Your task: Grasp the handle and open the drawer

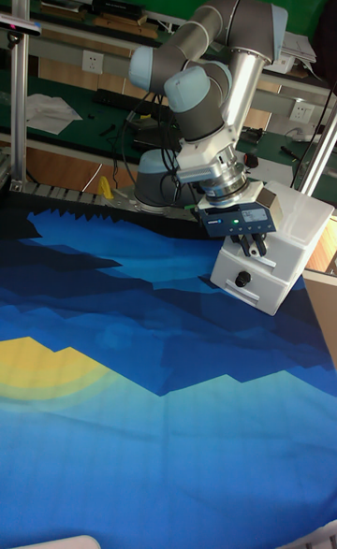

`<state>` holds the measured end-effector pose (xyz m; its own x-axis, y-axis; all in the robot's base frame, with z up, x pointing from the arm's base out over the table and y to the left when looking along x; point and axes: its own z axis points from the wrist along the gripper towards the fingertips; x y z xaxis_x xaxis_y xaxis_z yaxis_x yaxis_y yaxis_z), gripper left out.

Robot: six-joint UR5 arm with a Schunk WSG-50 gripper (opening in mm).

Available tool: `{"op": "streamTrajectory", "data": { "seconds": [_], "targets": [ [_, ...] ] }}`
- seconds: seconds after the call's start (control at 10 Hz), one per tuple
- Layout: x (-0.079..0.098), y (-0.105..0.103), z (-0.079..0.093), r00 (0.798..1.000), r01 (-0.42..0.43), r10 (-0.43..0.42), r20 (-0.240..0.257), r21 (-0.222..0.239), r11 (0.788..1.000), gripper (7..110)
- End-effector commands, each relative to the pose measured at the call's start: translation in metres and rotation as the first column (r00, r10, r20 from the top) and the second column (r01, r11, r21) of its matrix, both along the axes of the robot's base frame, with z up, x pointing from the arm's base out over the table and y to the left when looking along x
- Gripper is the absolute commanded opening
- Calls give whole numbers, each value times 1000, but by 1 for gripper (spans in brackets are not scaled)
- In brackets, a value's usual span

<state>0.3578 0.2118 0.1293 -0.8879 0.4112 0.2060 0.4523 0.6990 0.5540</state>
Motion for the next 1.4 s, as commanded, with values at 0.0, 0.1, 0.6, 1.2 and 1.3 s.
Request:
{"op": "streamTrajectory", "data": {
  "seconds": [0.0,0.1,0.6,1.2,1.3],
  "targets": [
    [1,2,3,1000,20,-20,-11,13,1000,22],
    [1,2,5,1000,26,-26,-16,13,1000,22],
    [-2,2,5,998,37,-38,-42,-7,999,7],
    [-4,1,5,999,19,-19,-50,-7,1000,7],
    [-3,1,4,999,19,-19,-50,-7,1000,7]
  ]
}}
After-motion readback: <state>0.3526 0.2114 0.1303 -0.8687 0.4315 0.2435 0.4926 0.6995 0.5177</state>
